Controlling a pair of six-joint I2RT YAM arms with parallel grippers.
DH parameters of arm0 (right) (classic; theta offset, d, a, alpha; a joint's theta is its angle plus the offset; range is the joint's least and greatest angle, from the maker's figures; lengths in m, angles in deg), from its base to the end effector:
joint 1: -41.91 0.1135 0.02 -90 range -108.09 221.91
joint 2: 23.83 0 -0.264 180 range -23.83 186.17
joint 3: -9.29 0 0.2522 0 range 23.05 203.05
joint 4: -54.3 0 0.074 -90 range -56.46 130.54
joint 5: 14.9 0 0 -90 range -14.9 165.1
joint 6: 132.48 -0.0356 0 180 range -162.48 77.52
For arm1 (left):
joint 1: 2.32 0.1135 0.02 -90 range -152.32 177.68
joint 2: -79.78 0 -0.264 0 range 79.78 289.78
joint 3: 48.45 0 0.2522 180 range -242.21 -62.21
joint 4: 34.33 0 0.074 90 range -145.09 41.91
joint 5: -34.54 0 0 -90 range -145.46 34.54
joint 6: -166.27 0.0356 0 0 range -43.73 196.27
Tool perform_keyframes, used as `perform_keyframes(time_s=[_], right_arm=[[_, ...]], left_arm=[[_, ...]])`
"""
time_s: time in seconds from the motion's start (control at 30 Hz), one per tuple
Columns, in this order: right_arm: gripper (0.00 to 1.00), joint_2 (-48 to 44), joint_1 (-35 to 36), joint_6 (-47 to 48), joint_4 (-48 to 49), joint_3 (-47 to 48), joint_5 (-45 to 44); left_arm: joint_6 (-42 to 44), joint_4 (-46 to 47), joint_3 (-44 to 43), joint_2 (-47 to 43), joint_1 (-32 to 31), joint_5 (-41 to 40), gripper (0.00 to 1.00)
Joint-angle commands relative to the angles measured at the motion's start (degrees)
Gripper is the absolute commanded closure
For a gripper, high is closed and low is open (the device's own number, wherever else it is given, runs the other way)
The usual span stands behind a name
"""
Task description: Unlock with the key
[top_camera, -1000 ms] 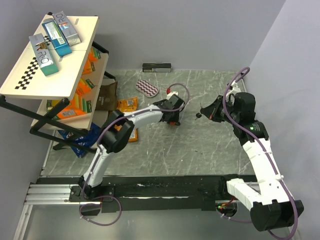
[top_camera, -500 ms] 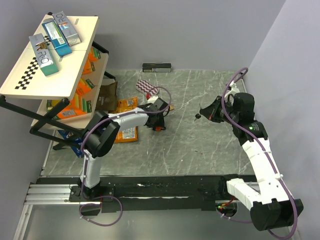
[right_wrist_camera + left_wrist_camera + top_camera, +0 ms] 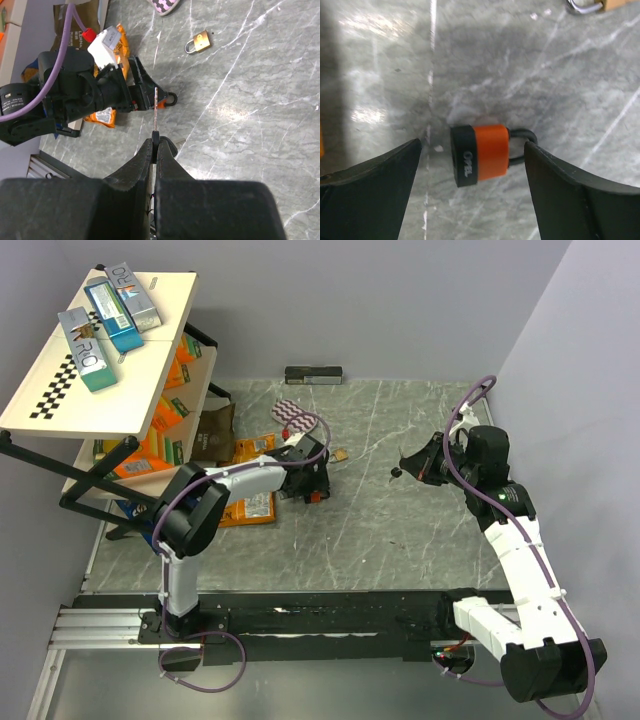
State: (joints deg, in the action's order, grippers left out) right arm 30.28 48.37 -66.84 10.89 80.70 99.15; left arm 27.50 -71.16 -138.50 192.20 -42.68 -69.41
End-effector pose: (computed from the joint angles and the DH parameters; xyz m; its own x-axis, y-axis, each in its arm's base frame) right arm 0.1988 0.0371 0.3555 -0.5907 0.3122 -0.7440 -0.2445 0.8095 0.5338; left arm 0.3176 -0.2586 0.1683 -0.8333 -0.2497 -0.4932 -0.1400 0.9584 -0.2486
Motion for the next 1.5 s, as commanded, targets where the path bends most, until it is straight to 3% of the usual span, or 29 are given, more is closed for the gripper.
perform_keyframes(time_s=[0.0,0.5,0.77,0.97,1.13,1.47], right_arm=[[1.0,-1.0,0.0,0.6,1.5,-0.3,-0.3],[1.0,0.6,0.0,1.3,0.9,0.7,-0.8],[1.0,1.4,0.0,1.7,0.6,0.8,-1.6],[1.0,1.5,0.0,1.3,0.7,1.2,-2.5],[1.0,2.4,0.0,1.4,0.1,2.6,-2.4],[1.0,2.2,0.1,0.6,-0.3,2.4,-2.6]], left_arm=[[-2.0,-2.3,1.1,0.3,-0.2,8.5,0.1],[0.0,-6.3,-9.4,5.2,-3.1,18.0,0.09],[5.4,-0.8,-6.5,-3.0,-3.1,22.1,0.07],[5.4,6.7,-0.2,-8.8,1.2,26.6,0.05],[9.1,-2.0,-5.8,-4.2,1.1,24.0,0.07],[12.1,-7.2,-9.6,1.7,0.7,26.2,0.07]])
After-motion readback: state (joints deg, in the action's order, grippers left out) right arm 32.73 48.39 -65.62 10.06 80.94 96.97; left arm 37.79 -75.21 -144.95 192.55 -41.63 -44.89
